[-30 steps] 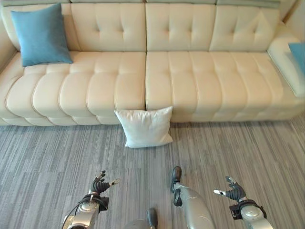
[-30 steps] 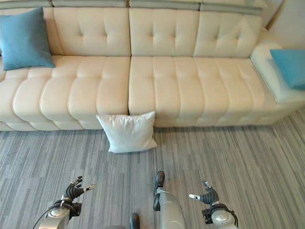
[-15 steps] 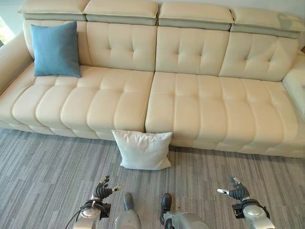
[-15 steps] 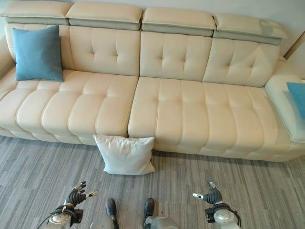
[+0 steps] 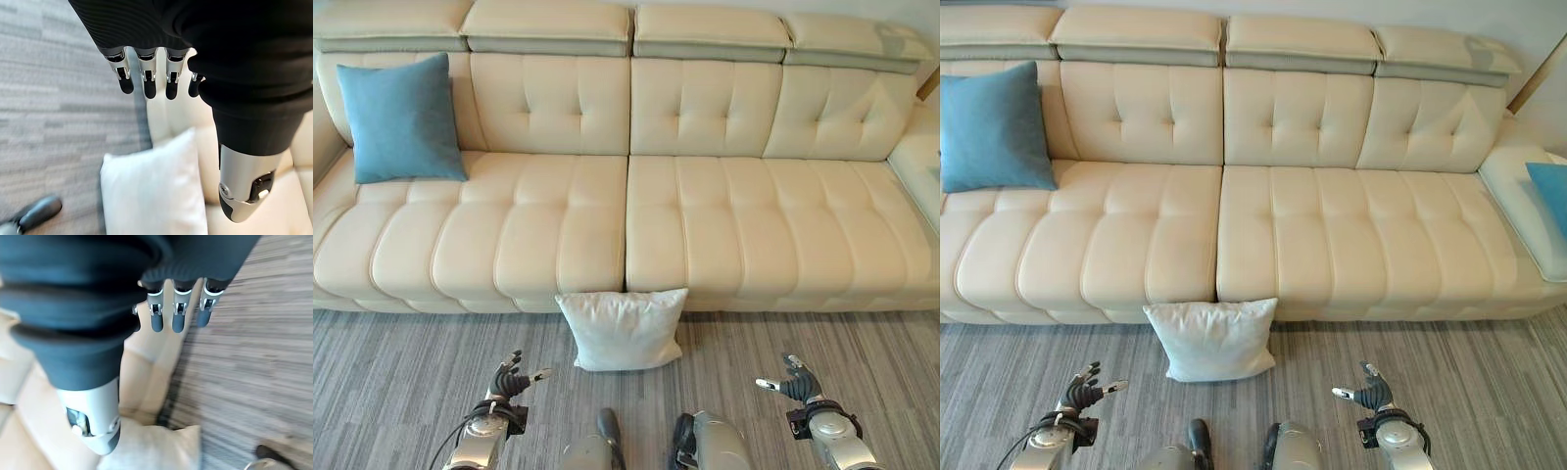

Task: Pick up all the scattered cushions and arrange them neatly on the sofa.

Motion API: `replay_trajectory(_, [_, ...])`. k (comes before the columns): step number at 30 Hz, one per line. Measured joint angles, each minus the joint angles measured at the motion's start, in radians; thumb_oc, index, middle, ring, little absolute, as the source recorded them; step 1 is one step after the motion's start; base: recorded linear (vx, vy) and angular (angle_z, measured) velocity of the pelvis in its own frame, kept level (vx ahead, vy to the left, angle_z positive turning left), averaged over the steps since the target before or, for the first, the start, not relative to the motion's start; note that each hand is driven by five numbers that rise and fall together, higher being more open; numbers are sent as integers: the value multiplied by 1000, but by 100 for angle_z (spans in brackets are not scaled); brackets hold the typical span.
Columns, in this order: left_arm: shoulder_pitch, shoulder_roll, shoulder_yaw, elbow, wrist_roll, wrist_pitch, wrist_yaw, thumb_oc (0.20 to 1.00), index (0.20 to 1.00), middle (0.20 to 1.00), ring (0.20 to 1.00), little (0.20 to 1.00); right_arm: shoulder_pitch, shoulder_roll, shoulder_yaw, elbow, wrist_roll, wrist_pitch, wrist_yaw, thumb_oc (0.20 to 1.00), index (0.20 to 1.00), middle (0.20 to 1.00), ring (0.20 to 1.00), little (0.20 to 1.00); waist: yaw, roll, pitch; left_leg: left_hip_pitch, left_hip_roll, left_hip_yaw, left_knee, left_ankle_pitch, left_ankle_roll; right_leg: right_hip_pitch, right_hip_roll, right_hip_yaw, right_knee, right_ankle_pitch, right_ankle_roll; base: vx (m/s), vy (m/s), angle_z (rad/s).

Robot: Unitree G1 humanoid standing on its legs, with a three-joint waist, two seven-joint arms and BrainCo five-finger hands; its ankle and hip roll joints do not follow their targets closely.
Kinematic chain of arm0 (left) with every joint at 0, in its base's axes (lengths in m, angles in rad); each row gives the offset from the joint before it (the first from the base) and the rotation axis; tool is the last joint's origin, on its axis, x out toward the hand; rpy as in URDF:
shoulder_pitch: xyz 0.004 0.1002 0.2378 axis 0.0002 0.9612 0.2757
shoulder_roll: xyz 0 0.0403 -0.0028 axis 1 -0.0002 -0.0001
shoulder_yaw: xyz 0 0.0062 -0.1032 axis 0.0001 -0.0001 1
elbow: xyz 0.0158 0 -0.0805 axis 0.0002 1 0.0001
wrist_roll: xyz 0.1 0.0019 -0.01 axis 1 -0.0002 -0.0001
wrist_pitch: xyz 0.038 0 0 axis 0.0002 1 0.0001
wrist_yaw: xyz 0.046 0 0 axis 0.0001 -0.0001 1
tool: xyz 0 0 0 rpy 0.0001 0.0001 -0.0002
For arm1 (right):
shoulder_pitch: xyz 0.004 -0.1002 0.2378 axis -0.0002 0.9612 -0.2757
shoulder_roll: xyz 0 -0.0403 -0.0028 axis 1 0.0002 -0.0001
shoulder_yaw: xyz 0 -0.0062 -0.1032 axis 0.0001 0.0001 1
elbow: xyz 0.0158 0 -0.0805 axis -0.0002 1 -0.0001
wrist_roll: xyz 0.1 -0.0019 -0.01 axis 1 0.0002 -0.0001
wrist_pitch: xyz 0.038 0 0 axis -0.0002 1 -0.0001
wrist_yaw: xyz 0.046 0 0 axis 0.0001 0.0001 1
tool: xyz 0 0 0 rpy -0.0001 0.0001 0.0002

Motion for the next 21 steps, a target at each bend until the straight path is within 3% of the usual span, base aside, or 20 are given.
replay_trajectory(1, [6, 3, 4, 6, 0, 0, 1, 1000, 1000, 1000, 1000, 1000, 0, 3, 0, 0, 0, 1, 2, 1000, 1000, 1000, 1000, 1000, 3, -2, 1, 10, 0, 6, -9, 32, 3, -3, 0, -13, -38, -2, 7, 224, -17, -7])
replay_trajectory(4, [6, -4, 7, 36, 0, 4, 0, 1000, 1000, 1000, 1000, 1000, -2, 0, 0, -9, 0, 0, 1, 1000, 1000, 1000, 1000, 1000, -9, -1, 4, 27, -9, 5, -44, 33, -1, -43, 15, -41, -193, 32, 48, 143, -54, 1])
replay_trajectory(7, [-7, -11, -1, 64, 1, 5, -1, 1000, 1000, 1000, 1000, 1000, 10, 0, 0, -8, 0, 1, 1, 1000, 1000, 1000, 1000, 1000, -34, -16, 0, 55, -28, -32, -53, 23, -17, -45, 39, 6, -315, 114, 47, 214, -129, 42])
replay_trajectory(9, [-3, -9, -12, 45, 1, -1, -4, 1000, 1000, 1000, 1000, 1000, 20, 0, 0, -1, 1, 1, 1, 1000, 1000, 1000, 1000, 1000, -32, -33, -7, 66, -42, -65, -49, 11, -37, -11, 48, -1, -346, 146, 35, 155, -185, 62])
replay_trajectory(10, [-8, -15, -15, 34, 1, -2, -6, 1000, 1000, 1000, 1000, 1000, 29, -1, -1, 20, 1, 1, 1, 1000, 1000, 1000, 1000, 1000, -49, -35, -11, 65, -37, -93, -28, 0, -51, 25, 56, -3, -394, 208, -4, 122, -202, 73])
replay_trajectory(11, [-1, -16, -14, 17, 1, -5, -10, 1000, 1000, 1000, 1000, 1000, 13, -3, -2, 23, 1, 1, 0, 1000, 1000, 1000, 1000, 1000, -43, -21, -8, 32, -6, -110, 34, -20, -90, 36, 81, -11, -407, 186, -22, 143, -229, 68])
replay_trajectory(13, [-13, -14, -14, 20, 0, -5, -12, 1000, 1000, 1000, 1000, 1000, 5, -9, -1, 24, 2, -1, -1, 1000, 1000, 1000, 1000, 1000, -26, -30, -7, -78, 26, -104, 242, -28, -117, 67, 99, -17, -470, 195, -44, 70, -81, 23])
replay_trajectory(15, [-2, -24, -15, 20, 0, -4, -12, 1000, 1000, 1000, 1000, 1000, -10, -30, -1, 23, 2, -4, -4, 1000, 1000, 1000, 1000, 1000, -15, -26, -9, -122, 49, -107, 336, -38, -146, 97, 114, -24, -506, 220, -85, 75, -21, 6])
replay_trajectory(16, [-1, -26, -15, 21, 0, -4, -12, 1000, 1000, 1000, 1000, 1000, -32, -41, 0, 22, 2, -3, -6, 1000, 1000, 1000, 1000, 1000, -4, -23, -5, -142, 61, -110, 342, -44, -154, 108, 125, -25, -519, 207, -106, 122, 6, 10])
replay_trajectory(18, [-17, -21, -13, 18, 0, -6, -10, 1000, 1000, 1000, 1000, 1000, -53, -50, 8, 21, 1, -1, -7, 1000, 1000, 1000, 1000, 1000, 5, -33, 5, -158, 41, -131, 233, -43, -155, 109, 131, -9, -547, 207, -105, 88, 51, -6])
replay_trajectory(21, [-9, -15, -12, 20, 0, -6, -9, 1000, 1000, 1000, 1000, 1000, -82, -58, 35, -7, 0, -4, -13, 1000, 1000, 1000, 1000, 1000, 3, -26, 11, -140, 46, -170, 100, -29, -144, 115, 170, -6, -556, 220, -86, 21, 97, -31])
